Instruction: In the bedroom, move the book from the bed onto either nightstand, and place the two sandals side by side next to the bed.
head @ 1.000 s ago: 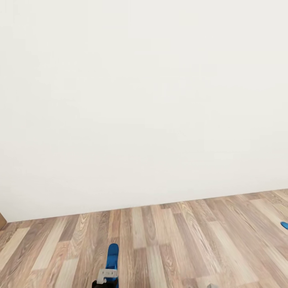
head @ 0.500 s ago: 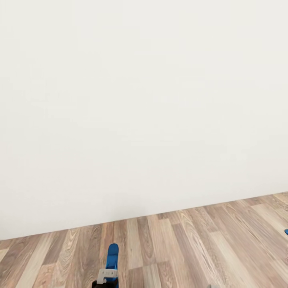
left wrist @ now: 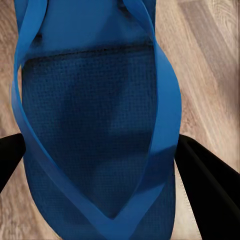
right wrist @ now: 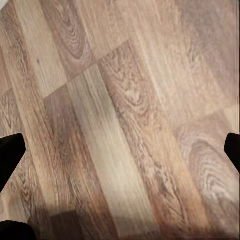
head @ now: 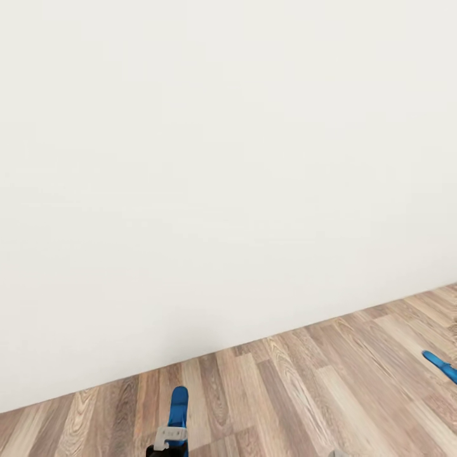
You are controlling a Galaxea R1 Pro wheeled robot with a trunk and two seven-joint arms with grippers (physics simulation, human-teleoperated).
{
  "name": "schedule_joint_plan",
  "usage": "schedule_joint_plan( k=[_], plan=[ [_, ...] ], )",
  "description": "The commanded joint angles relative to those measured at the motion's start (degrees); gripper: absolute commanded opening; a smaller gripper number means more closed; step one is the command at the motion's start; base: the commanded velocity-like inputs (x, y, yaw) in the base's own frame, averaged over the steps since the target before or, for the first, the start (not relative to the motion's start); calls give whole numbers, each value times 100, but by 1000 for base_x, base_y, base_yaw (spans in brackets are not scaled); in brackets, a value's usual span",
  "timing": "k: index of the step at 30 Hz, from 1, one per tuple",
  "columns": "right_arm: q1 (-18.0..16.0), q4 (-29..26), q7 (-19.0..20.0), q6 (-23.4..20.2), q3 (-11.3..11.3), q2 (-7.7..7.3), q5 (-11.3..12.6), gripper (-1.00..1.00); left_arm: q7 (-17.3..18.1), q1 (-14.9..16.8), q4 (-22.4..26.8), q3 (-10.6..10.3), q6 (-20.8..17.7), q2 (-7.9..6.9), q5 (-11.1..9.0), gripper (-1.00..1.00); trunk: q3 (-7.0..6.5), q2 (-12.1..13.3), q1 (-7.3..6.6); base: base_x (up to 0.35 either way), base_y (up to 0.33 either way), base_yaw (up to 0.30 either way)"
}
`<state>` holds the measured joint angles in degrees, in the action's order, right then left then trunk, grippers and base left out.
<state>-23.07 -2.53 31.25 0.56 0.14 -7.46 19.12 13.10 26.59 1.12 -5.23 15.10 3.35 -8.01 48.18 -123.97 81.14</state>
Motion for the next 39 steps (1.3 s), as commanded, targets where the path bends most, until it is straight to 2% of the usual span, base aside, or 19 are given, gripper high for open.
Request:
schedule_joint_plan(
  k=[1, 39],
  plan=[
    [-4, 7, 21, 6, 4, -1, 22, 100, 17, 4, -7, -48, 19, -1, -60, -100, 5, -2, -1, 6, 0, -233],
    [-4, 7, 21, 6, -1, -1, 22, 100, 17, 4, -7, -48, 19, -1, -60, -100, 5, -2, -1, 0, 0, -234]
  ],
)
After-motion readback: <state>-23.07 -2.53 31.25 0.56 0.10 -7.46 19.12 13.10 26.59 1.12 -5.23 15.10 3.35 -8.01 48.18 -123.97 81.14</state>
